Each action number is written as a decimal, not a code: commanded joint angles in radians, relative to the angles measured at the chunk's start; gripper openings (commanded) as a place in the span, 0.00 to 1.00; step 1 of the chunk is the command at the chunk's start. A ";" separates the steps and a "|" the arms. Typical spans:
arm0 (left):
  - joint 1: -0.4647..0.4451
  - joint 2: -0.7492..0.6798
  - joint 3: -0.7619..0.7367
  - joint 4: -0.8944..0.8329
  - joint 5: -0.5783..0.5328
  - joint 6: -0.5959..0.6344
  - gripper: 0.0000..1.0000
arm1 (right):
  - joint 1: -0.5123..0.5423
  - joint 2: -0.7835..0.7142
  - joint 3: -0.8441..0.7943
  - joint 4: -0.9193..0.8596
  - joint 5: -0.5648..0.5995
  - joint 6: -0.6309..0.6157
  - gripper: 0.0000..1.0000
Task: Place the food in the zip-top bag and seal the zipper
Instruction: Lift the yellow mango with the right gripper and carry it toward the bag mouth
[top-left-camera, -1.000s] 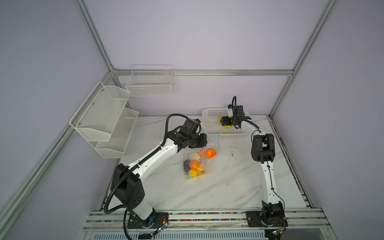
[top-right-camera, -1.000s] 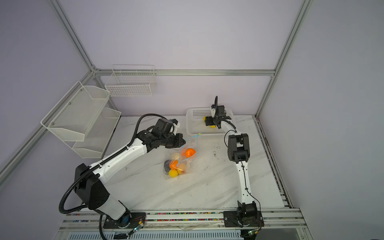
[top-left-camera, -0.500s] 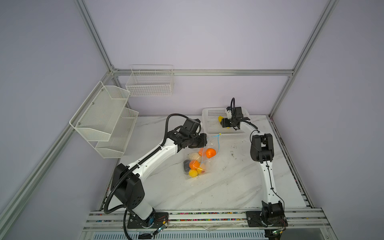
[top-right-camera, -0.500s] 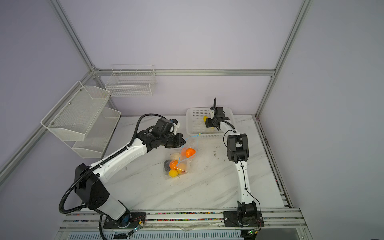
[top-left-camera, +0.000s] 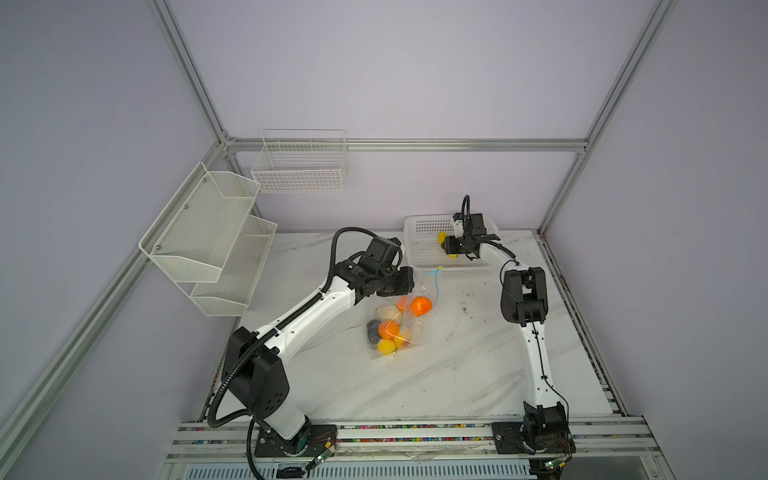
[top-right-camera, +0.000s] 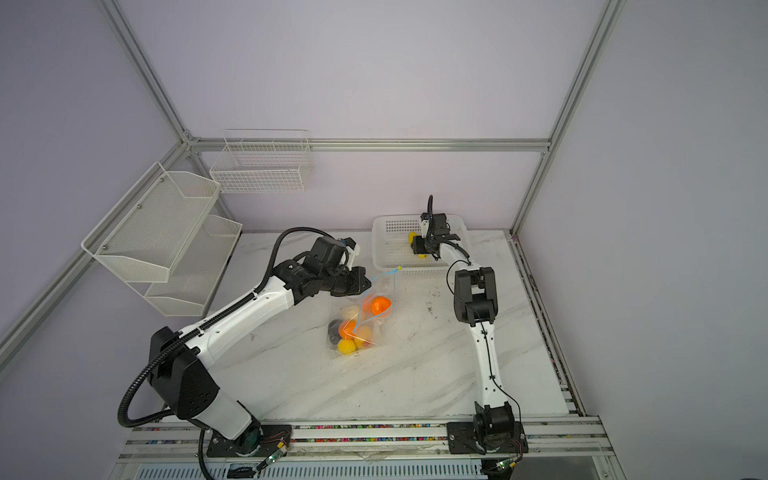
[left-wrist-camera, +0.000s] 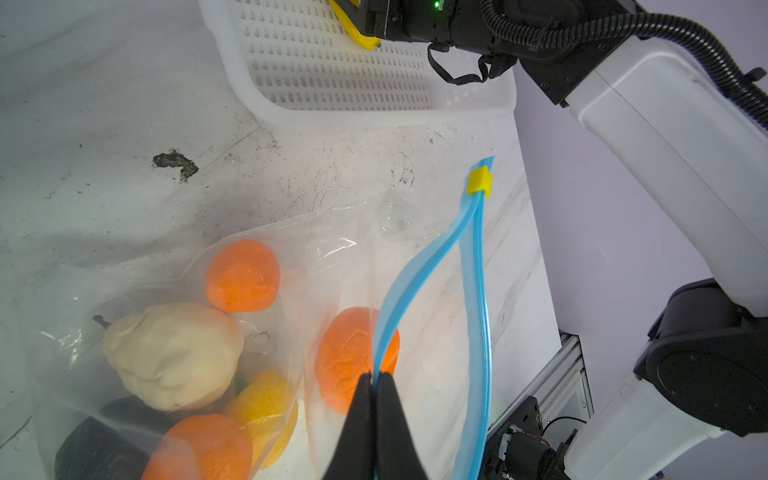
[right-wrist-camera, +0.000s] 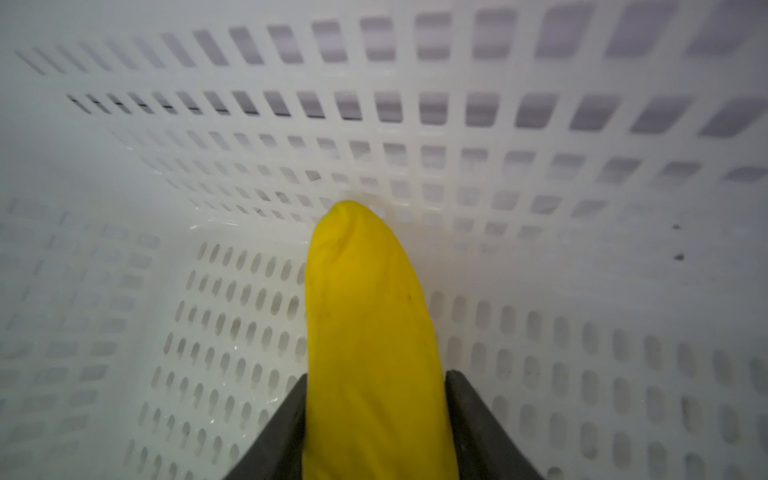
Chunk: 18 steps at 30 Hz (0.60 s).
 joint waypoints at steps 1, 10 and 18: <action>0.003 -0.018 0.062 0.020 0.001 0.009 0.00 | 0.011 -0.055 -0.006 0.009 -0.016 0.016 0.49; 0.003 -0.024 0.059 0.020 -0.004 0.009 0.00 | 0.027 -0.084 0.005 -0.009 0.007 0.055 0.47; 0.003 -0.026 0.059 0.022 -0.004 0.013 0.00 | 0.032 -0.161 -0.006 -0.037 0.026 0.092 0.46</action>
